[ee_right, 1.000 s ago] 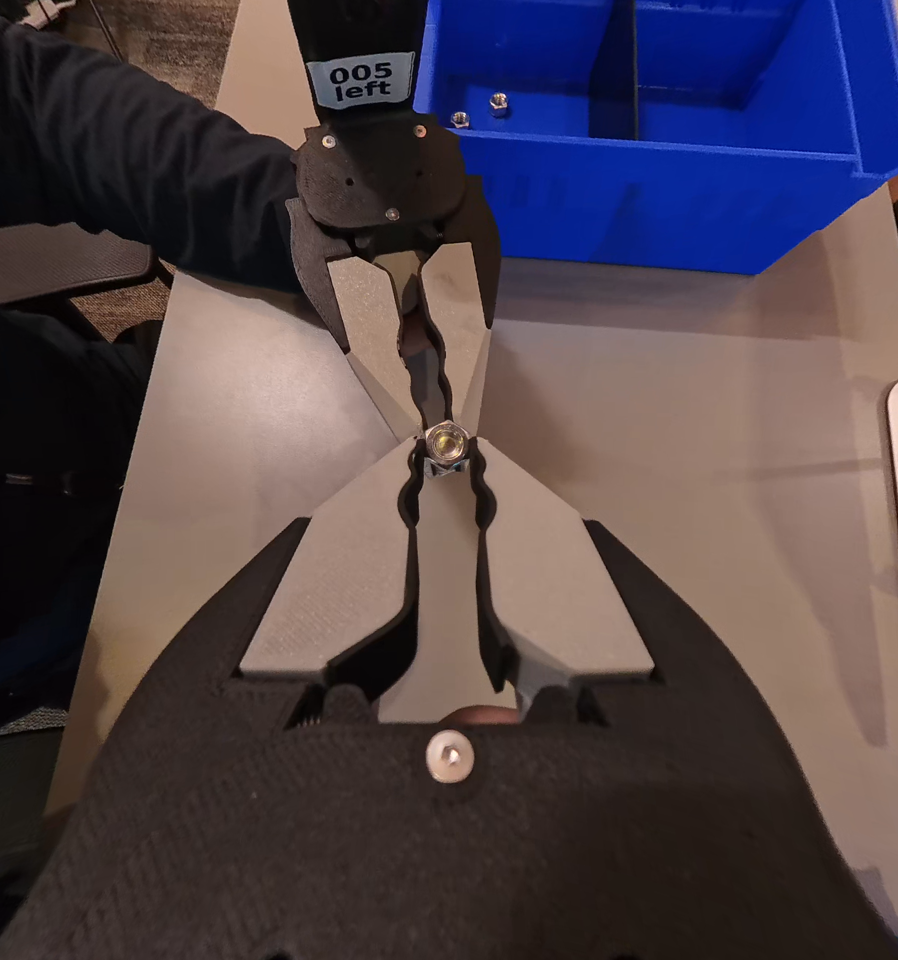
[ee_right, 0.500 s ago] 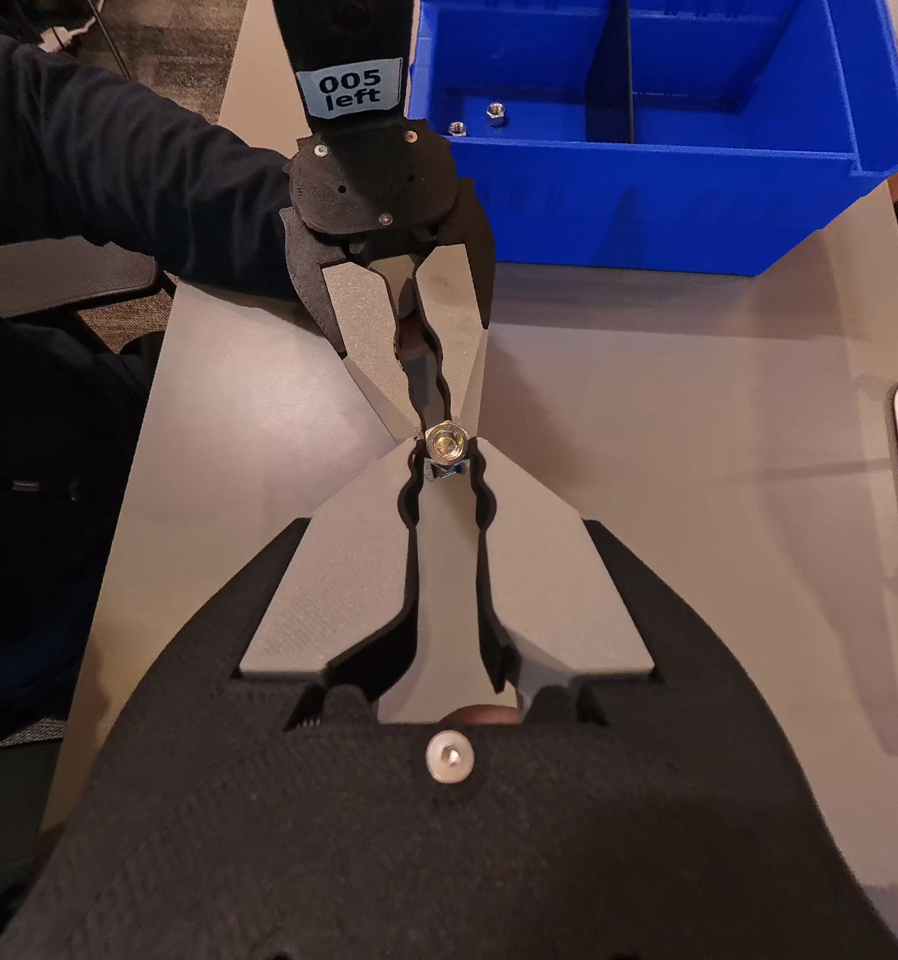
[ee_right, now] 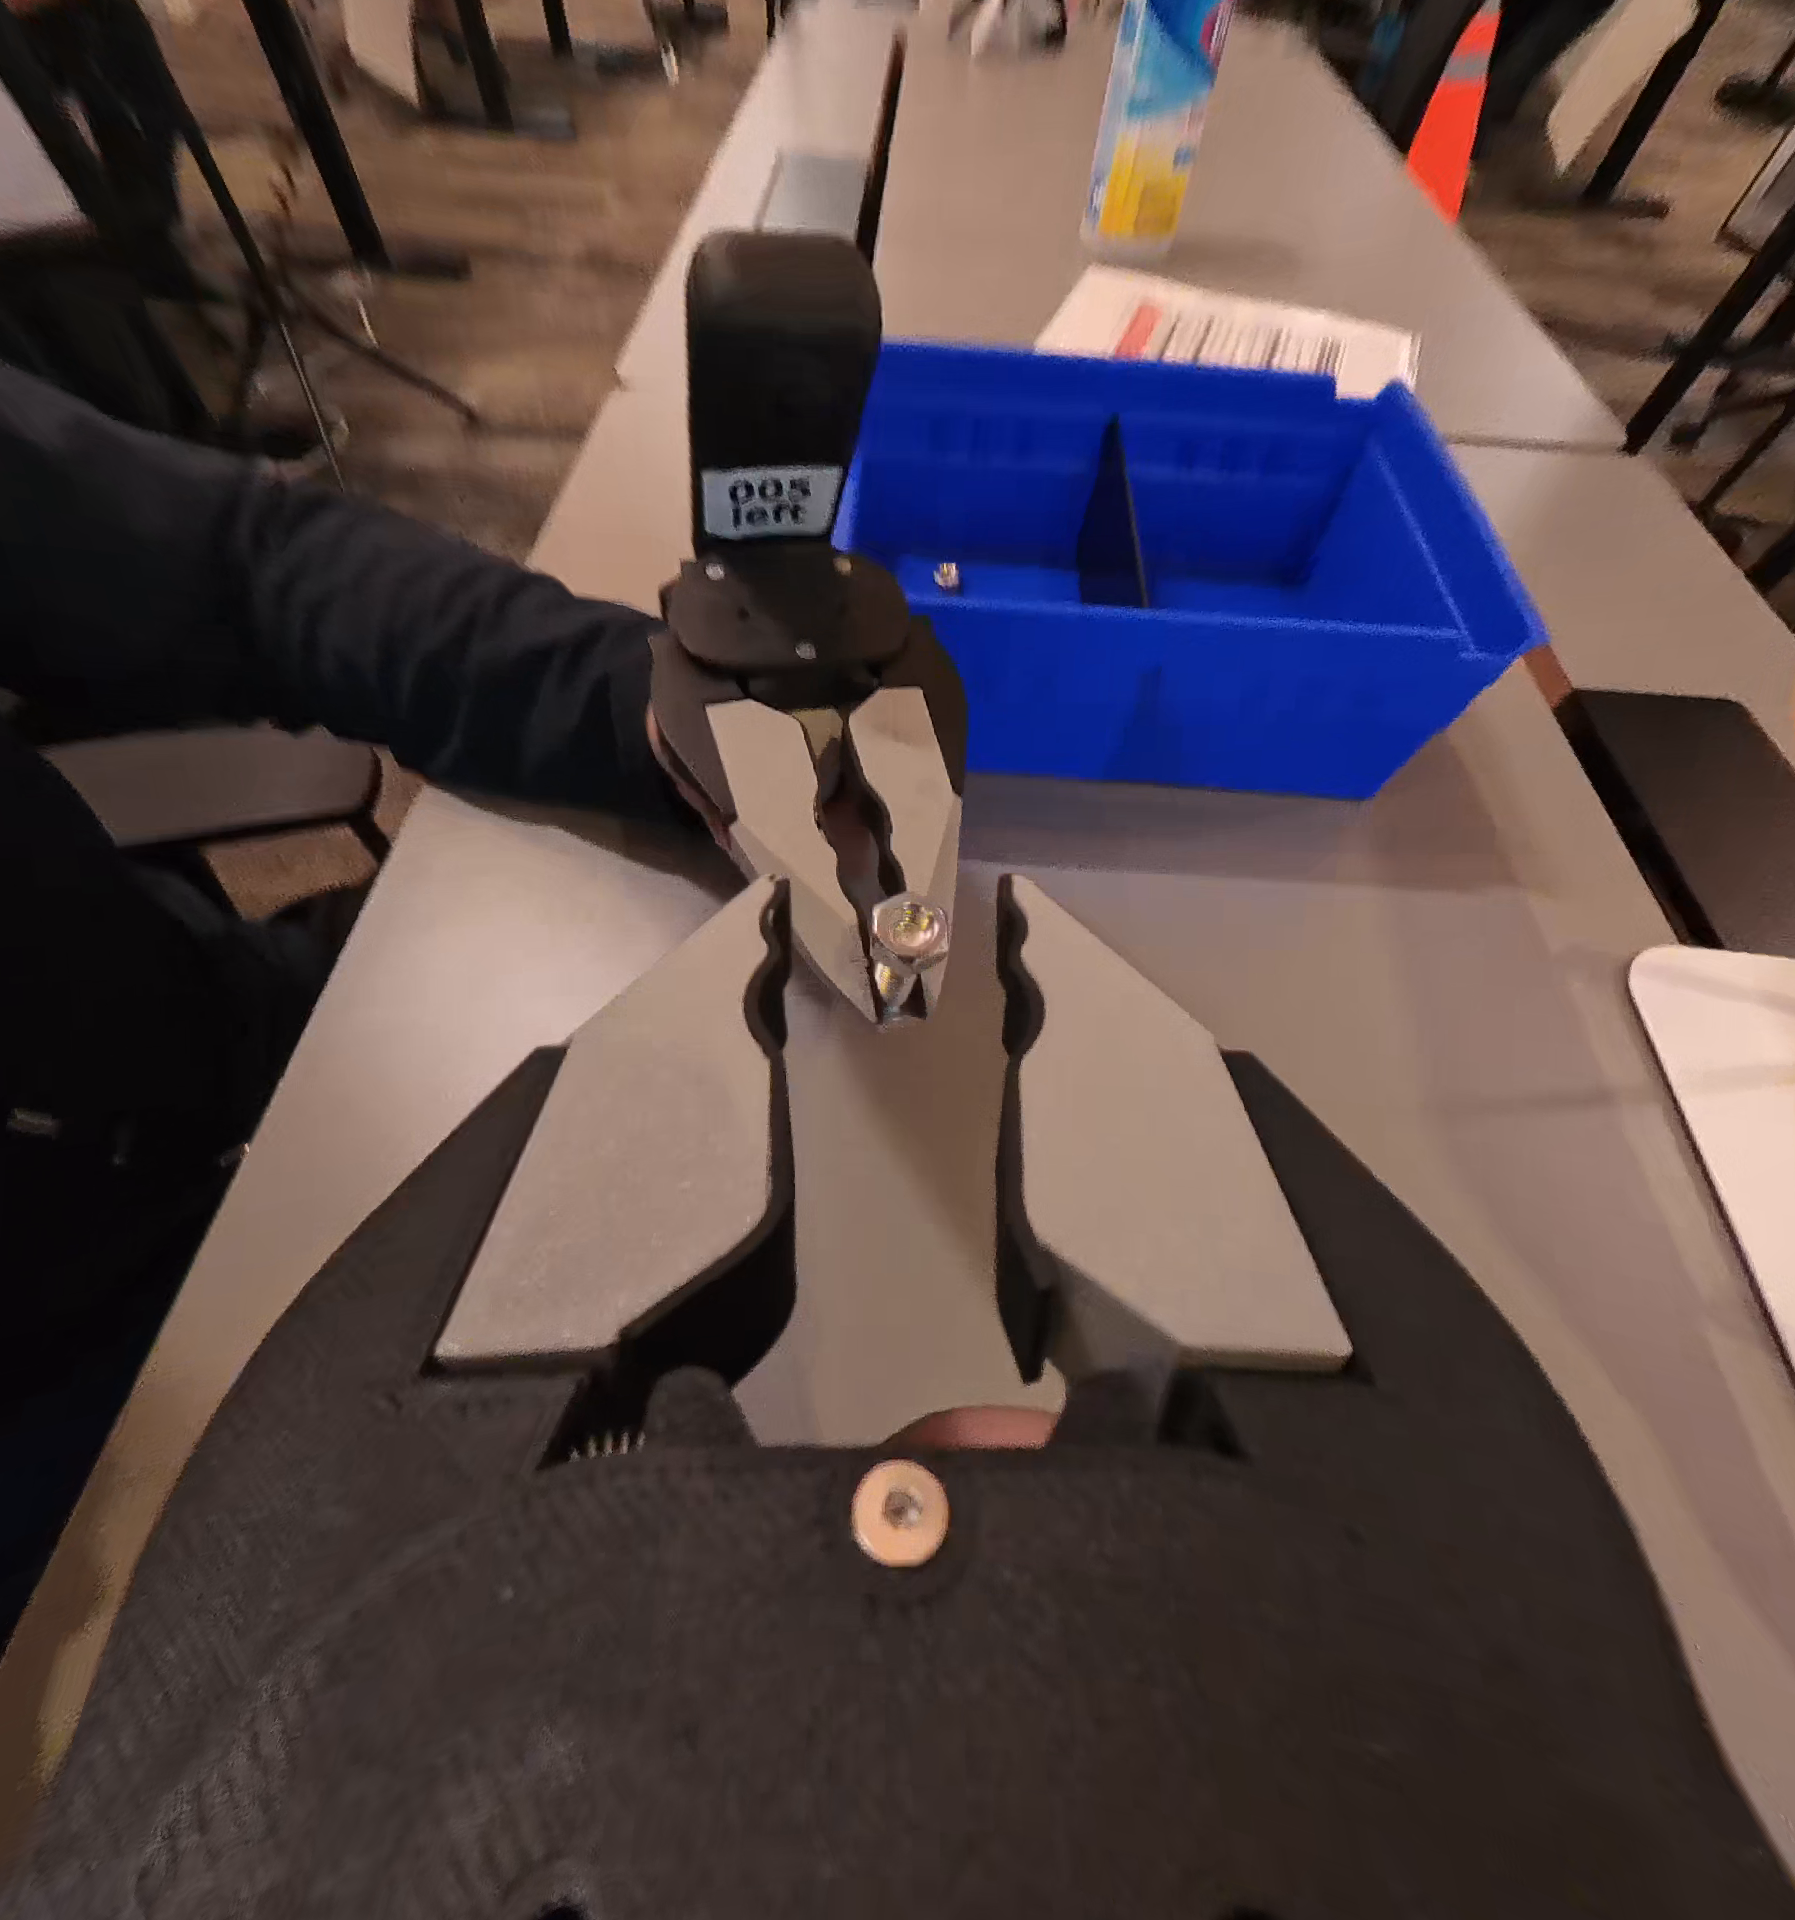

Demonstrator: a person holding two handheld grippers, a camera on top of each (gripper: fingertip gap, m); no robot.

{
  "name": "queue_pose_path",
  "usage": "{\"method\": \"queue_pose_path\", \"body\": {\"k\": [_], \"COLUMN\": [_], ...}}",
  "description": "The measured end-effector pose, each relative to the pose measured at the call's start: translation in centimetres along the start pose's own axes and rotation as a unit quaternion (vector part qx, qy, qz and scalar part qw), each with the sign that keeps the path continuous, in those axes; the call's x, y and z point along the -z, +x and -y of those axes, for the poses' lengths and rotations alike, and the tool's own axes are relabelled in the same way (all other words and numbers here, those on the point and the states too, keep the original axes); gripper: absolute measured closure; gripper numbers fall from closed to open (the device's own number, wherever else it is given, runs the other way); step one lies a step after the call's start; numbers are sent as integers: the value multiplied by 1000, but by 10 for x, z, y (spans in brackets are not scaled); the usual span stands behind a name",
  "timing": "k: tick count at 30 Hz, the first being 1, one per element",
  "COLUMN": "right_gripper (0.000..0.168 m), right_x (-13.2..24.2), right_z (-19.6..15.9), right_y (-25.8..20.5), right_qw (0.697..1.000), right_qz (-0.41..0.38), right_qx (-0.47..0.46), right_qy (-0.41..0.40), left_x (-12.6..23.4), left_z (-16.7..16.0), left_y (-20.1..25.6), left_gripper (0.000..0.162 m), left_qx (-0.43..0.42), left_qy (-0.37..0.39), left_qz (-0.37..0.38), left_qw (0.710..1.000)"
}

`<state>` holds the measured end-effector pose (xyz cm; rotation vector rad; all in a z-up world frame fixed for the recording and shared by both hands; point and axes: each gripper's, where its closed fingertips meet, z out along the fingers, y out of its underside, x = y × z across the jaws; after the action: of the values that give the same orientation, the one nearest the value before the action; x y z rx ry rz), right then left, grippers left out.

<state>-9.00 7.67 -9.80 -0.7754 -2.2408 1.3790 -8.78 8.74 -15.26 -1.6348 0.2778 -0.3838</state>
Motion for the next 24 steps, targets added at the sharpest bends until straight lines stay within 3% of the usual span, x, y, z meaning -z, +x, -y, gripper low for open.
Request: {"method": "queue_pose_path", "body": {"k": [4, 8, 11, 24], "right_gripper": [113, 118, 117, 115], "right_x": [1, 5, 7, -11], "right_z": [-5, -13, -13, -10], "right_y": [-3, -9, -13, -28], "right_qw": [996, 978, 967, 971], "right_qz": [-9, -33, -30, -38], "right_qx": [-38, -76, -108, -61], "right_qy": [78, 193, 230, 230], "left_x": [1, 2, 2, -7], "left_z": [4, 7, 8, 2], "left_y": [1, 2, 7, 25], "left_gripper": [156, 156, 156, 155], "left_qx": [6, 15, 21, 3], "left_qy": [12, 21, 23, 12], "left_qz": [-4, -9, -24, -51], "left_qw": [1000, 1000, 999, 999]}}
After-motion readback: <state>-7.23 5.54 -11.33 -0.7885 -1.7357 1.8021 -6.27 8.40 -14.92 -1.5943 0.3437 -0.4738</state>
